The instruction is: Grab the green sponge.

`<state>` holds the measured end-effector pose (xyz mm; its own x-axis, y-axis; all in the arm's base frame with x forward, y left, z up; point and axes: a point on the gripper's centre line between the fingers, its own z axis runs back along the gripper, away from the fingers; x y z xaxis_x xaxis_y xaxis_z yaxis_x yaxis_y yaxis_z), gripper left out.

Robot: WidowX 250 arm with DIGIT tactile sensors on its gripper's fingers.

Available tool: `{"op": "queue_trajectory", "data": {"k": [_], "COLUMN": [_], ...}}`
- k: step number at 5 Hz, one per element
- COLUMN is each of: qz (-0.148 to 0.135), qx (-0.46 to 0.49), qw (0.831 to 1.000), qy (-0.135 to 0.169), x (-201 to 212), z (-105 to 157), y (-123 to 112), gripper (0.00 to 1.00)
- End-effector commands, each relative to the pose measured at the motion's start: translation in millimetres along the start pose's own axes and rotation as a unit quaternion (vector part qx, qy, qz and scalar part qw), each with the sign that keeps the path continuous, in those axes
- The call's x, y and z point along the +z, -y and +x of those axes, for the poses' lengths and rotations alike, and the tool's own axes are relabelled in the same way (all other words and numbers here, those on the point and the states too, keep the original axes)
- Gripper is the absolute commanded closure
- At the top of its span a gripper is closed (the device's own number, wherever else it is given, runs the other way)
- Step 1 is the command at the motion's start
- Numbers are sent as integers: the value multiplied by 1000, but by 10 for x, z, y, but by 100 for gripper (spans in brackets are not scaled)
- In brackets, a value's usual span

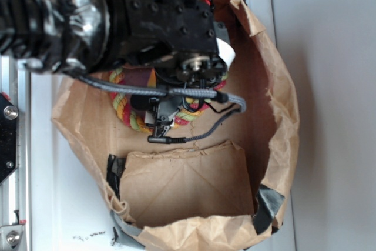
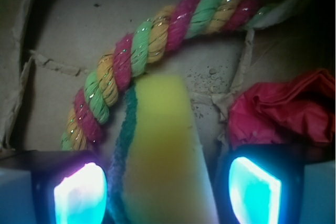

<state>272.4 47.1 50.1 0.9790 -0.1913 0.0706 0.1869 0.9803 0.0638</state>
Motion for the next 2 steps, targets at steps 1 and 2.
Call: {"op": "queue_trajectory", "data": {"k": [1, 2], "qz": [19, 24], "qx": [5, 11], "qw": [999, 999], "qy": [39, 42], "x": [207, 243], "z": [115, 94], "y": [6, 6], "gripper": [100, 100]}}
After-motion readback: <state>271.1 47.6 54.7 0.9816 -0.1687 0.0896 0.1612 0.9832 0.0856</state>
